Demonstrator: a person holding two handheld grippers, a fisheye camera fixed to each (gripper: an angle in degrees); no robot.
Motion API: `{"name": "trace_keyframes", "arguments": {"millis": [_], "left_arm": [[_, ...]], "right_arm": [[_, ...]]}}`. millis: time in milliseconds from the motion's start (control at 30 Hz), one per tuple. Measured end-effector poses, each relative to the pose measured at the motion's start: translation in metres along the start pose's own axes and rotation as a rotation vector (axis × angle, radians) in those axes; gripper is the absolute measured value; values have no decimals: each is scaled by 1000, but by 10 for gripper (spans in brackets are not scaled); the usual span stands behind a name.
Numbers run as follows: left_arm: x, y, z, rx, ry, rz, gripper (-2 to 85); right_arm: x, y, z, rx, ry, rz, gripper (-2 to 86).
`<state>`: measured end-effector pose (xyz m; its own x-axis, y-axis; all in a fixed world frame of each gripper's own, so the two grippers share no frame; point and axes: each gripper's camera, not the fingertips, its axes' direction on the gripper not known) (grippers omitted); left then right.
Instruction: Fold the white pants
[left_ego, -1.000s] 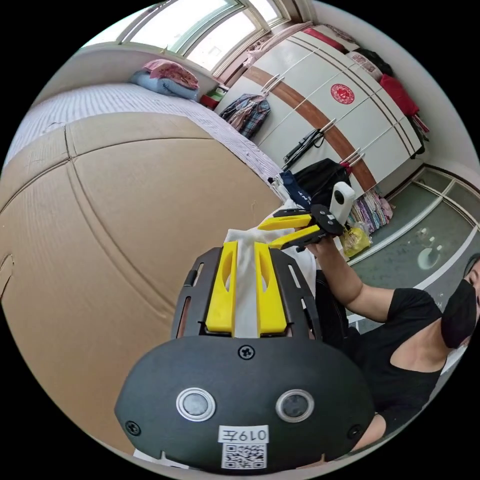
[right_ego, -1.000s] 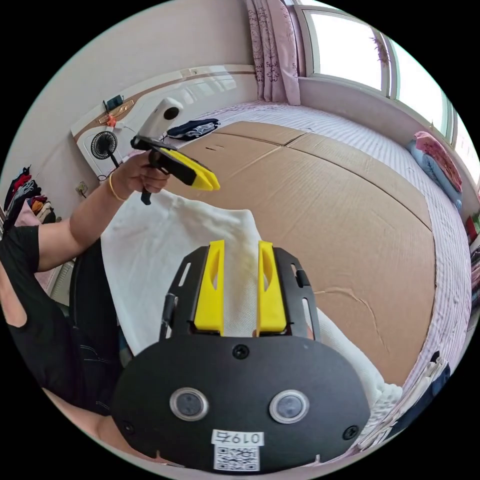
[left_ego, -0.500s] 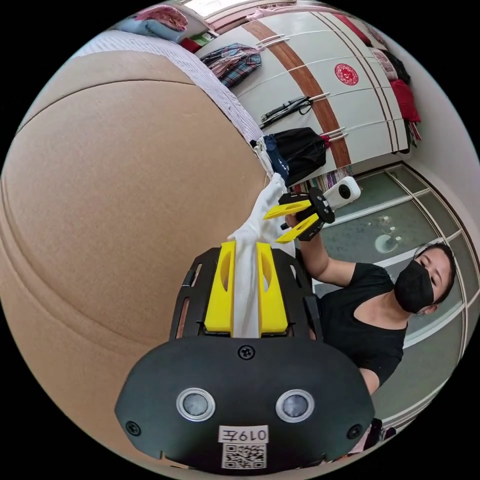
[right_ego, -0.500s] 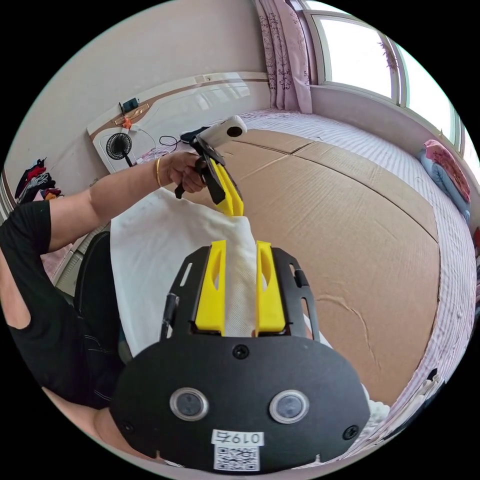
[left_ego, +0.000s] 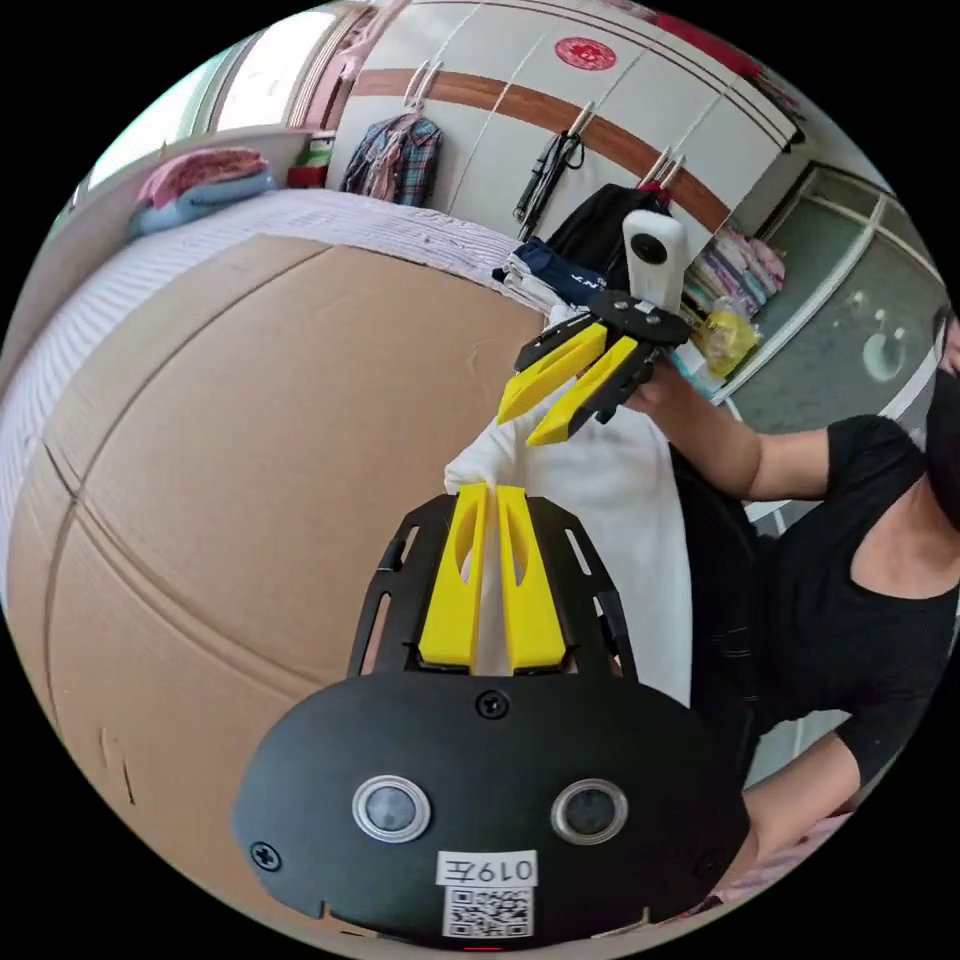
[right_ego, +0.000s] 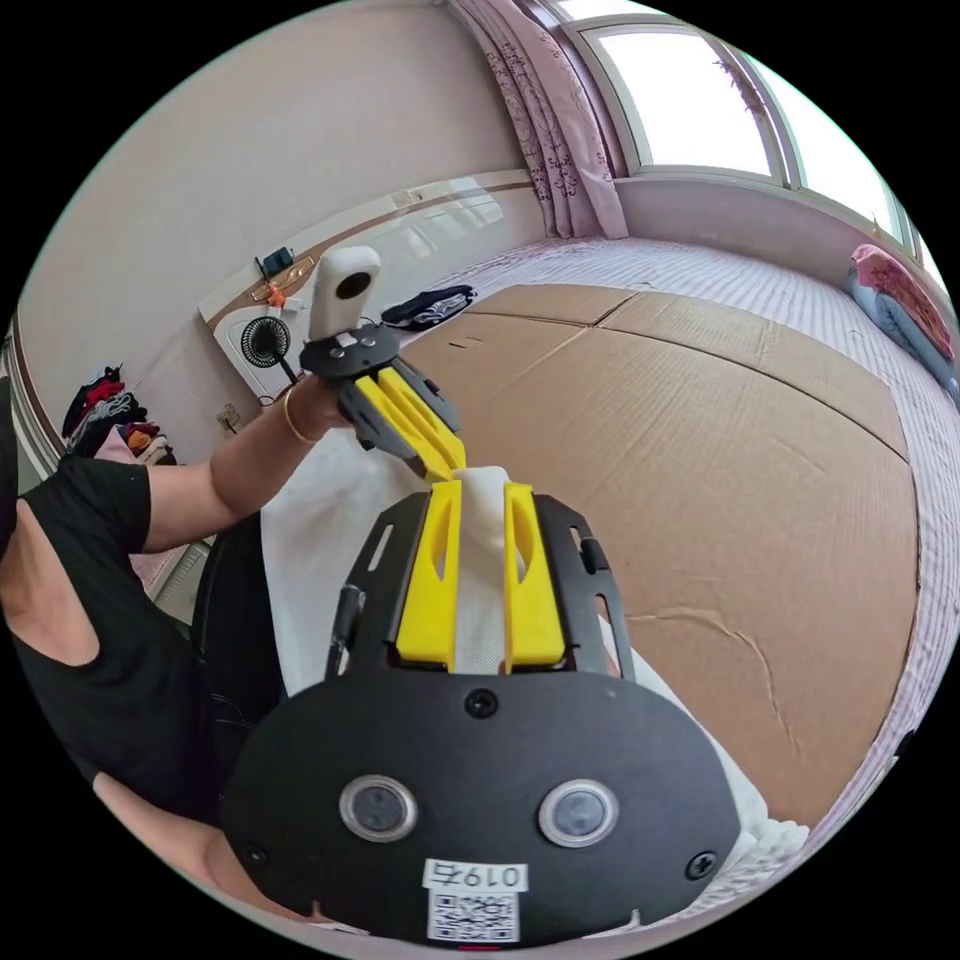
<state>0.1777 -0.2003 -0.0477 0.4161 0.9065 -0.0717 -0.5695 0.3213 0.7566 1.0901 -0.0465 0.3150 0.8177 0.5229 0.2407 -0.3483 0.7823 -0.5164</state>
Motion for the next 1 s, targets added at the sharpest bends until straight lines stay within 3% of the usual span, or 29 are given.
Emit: {"name": "trace_keyframes", "arguments": {"millis": [233,367,567,733,867,1000], "left_arm": [[98,-2,-1,-53,-325,134,6],[126,0,-11,-32,-433,149,5],[141,3,-25,-30,-421,136,5],[115,7,-62,50,-348,-43,7],[88,2,-82,112,-123,-127,10],[99,-23,-72,26,-237,-28,18]], "right_arm": [[-21,-19,25,-68,11,85,89],[-49,-22,61,-218,197,74,71],[-73,-11,73,-249,282,42,9],[-83,0,76,-231,300,30,-4],[-88,5,79,-223,293,20,-5],[-90,9,82,-216,285,21,-6]]}}
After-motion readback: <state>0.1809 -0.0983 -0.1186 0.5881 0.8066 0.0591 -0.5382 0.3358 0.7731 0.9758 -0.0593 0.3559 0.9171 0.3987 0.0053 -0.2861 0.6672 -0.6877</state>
